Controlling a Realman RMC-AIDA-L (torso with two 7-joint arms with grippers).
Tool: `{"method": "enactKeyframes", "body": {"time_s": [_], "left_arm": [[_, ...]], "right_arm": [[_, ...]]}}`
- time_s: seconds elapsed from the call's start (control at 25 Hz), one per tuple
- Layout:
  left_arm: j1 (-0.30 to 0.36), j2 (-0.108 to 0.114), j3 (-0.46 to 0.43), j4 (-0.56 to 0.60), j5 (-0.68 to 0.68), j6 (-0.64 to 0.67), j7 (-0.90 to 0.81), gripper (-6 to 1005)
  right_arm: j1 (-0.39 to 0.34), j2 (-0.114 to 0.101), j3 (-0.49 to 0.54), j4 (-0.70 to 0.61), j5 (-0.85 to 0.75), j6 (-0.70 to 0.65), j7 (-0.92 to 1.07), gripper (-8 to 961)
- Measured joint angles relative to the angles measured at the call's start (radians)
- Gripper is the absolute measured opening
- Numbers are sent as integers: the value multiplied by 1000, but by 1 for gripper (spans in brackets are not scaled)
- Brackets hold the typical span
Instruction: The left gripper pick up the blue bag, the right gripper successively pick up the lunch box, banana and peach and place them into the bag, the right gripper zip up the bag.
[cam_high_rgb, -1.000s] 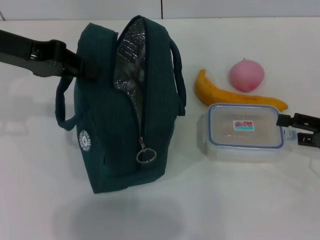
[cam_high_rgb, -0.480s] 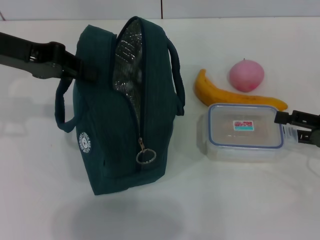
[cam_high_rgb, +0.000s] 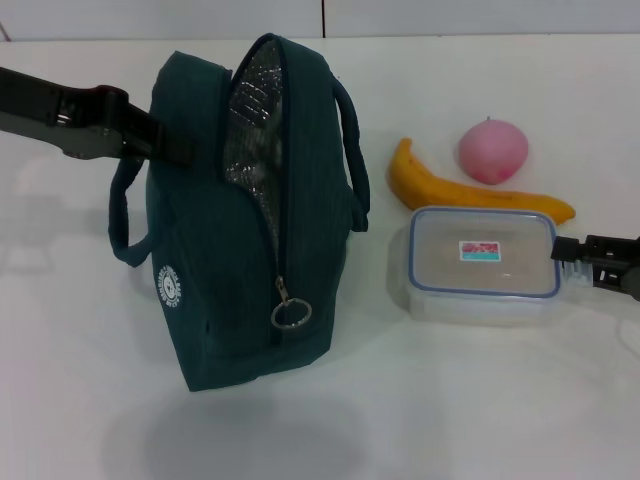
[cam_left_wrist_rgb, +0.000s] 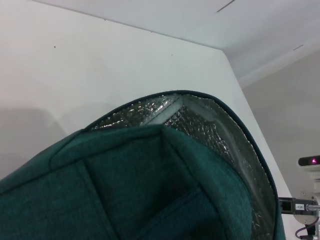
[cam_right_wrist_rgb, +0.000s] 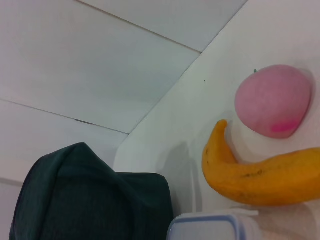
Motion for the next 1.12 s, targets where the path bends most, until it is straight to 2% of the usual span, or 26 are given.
{"method": "enactKeyframes", "body": {"time_s": [0.32, 0.44, 0.64, 1.12], "left_arm": [[0, 0, 0, 0, 0, 0, 0, 32], [0, 0, 0, 0, 0, 0, 0, 32], [-1, 2, 0, 0, 0, 0, 0, 32], [-1, 5, 0, 0, 0, -2, 6, 33]], "right_arm": [[-3, 2, 7, 3, 8, -17, 0, 418], [-4, 3, 8, 3, 9, -24, 0, 206], [-4, 8, 9, 3, 11, -27, 0, 108], [-4, 20, 26, 44, 59, -83, 2, 105]]}}
